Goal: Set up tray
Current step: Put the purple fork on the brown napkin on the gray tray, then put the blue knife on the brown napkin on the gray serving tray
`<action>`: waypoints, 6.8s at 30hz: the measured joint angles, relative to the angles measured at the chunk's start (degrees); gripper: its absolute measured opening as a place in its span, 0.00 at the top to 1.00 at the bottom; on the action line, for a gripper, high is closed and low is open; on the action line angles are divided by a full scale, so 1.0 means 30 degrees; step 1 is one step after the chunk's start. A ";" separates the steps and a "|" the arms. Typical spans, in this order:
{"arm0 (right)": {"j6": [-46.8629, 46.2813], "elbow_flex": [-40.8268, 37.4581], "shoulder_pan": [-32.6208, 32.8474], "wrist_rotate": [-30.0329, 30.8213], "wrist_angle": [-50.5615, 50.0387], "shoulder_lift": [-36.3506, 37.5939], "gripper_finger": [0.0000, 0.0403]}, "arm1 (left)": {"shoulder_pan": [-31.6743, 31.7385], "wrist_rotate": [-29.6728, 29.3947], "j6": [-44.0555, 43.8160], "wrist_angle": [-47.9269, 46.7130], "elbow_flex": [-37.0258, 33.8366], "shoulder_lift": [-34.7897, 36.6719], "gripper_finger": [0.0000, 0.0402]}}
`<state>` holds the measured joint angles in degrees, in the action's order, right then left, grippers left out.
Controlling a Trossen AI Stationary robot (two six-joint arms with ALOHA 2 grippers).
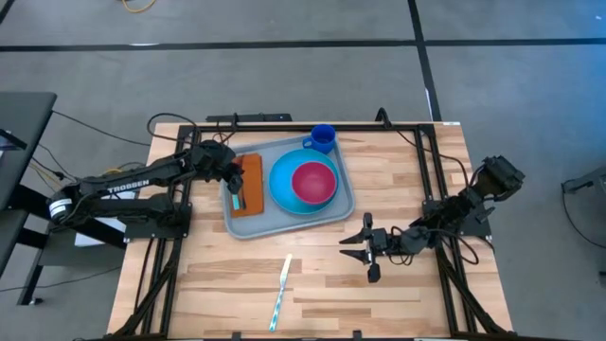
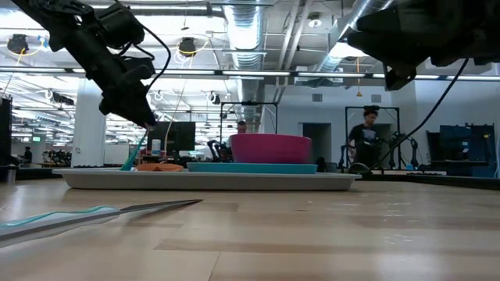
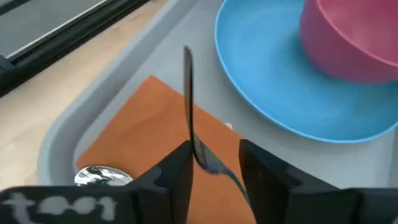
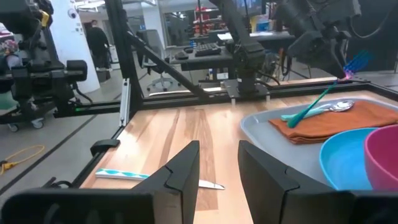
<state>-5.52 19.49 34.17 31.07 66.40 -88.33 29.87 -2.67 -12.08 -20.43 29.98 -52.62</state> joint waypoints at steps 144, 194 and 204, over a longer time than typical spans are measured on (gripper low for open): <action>-0.2888 -0.0009 -0.1812 -0.1356 -0.3739 -0.0051 0.74 | -2.0399 -0.3687 -2.1101 -0.0952 1.0082 -1.2527 0.82; -0.6001 -0.0022 -0.1453 -0.1327 -0.6765 -0.0051 0.74 | -2.0057 -0.4187 -1.9473 -1.2078 1.9694 -2.2877 0.96; -0.5996 -0.0022 -0.1426 -0.1331 -0.6755 -0.0051 0.74 | -1.9689 -0.8012 -2.2982 -2.2749 2.2975 -2.2101 0.98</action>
<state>-23.51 19.42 29.89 27.08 46.13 -88.49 -29.20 -26.71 -81.03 -88.68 98.90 -118.92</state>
